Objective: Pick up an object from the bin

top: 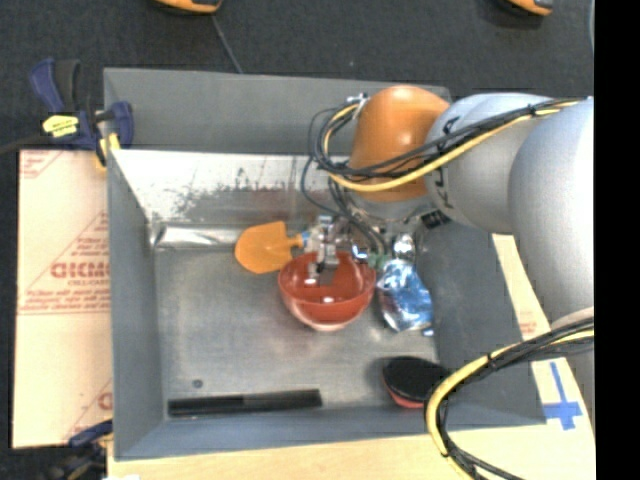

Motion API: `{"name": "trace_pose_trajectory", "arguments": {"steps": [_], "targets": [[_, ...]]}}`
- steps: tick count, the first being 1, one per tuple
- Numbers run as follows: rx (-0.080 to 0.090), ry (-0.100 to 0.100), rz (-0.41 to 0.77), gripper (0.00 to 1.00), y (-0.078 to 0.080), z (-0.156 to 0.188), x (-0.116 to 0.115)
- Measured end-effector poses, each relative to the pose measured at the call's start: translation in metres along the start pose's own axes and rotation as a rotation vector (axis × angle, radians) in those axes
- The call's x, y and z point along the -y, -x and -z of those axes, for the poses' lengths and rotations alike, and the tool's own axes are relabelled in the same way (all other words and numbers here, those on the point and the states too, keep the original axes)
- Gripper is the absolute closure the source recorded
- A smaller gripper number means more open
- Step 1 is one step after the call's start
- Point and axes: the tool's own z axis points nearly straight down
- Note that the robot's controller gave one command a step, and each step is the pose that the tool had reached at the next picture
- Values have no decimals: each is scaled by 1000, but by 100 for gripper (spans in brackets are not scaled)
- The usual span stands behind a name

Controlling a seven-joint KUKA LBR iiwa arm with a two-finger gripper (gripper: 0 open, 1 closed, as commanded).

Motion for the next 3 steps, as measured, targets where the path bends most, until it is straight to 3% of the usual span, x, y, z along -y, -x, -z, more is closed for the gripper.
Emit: {"name": "trace_pose_trajectory", "arguments": {"steps": [1,2,3], "targets": [[-9,-2,-72,100,-1,-12,-3],[0,-1,-220,100,-7,-18,-5],[-9,-3,-171,100,-8,44,-1]]}}
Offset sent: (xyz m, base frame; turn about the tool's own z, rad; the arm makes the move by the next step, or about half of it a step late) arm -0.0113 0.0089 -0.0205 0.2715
